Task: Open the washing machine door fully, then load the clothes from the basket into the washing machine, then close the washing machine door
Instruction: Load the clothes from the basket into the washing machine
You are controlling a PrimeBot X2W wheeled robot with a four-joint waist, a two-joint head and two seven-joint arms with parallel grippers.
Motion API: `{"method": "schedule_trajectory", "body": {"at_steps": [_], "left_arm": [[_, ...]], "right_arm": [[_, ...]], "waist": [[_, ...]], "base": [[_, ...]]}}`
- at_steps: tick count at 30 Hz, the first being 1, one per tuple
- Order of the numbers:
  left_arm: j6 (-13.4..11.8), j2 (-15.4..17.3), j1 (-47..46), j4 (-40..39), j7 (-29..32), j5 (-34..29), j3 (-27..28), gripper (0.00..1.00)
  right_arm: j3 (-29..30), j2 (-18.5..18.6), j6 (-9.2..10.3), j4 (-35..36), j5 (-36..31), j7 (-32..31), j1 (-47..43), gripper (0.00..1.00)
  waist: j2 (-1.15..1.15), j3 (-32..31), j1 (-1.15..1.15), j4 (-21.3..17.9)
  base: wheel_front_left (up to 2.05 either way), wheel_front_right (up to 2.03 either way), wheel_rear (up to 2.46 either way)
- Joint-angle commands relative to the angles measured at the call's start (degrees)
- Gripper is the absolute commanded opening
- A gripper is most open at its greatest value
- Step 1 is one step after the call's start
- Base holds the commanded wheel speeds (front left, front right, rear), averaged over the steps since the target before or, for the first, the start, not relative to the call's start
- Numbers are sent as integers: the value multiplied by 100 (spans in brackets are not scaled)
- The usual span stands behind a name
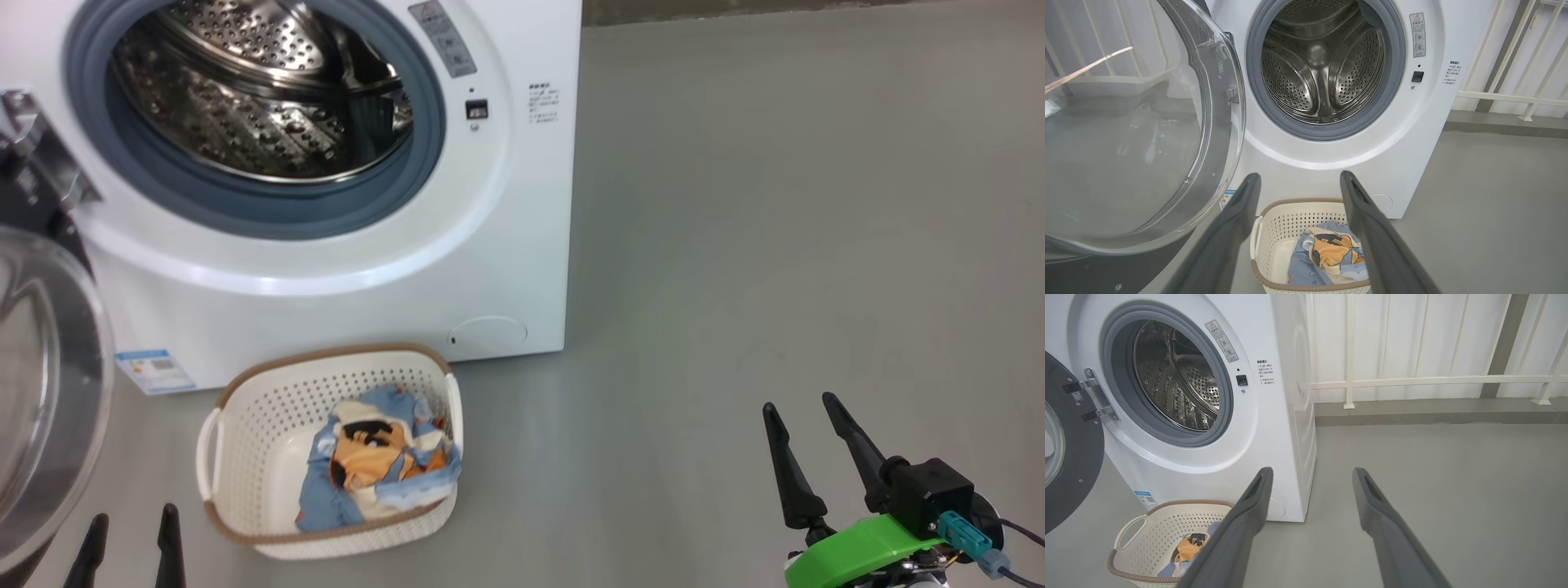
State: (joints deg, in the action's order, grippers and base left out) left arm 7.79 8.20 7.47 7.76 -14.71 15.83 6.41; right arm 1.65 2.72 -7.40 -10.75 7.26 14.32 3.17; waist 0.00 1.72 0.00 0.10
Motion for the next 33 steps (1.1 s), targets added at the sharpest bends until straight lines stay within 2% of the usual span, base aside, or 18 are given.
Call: {"method": "schedule_trajectory", "body": {"at_steps": [1, 7, 14, 33], "left_arm": [[-31, 128, -302, -96, -29, 12, 212, 100], [-31, 52, -358, -109, -29, -42, 438, 100], [-31, 47, -409, -138, -29, -115, 485, 100], [-31, 87, -433, -38, -29, -11, 449, 100]], "right_arm": [[-151, 16, -9, 150, 45, 68, 77, 100], [-147, 16, -9, 157, 49, 68, 82, 100], [-166, 16, -9, 164, 68, 68, 130, 100], [-175, 16, -9, 130, 98, 68, 133, 100]], "waist": [[0, 5, 0, 4], [0, 46, 0, 25], [0, 144, 0, 46], [0, 197, 0, 82]], "base": [[237, -173, -63], [222, -185, -37], [133, -133, 0], [14, -14, 0]]}}
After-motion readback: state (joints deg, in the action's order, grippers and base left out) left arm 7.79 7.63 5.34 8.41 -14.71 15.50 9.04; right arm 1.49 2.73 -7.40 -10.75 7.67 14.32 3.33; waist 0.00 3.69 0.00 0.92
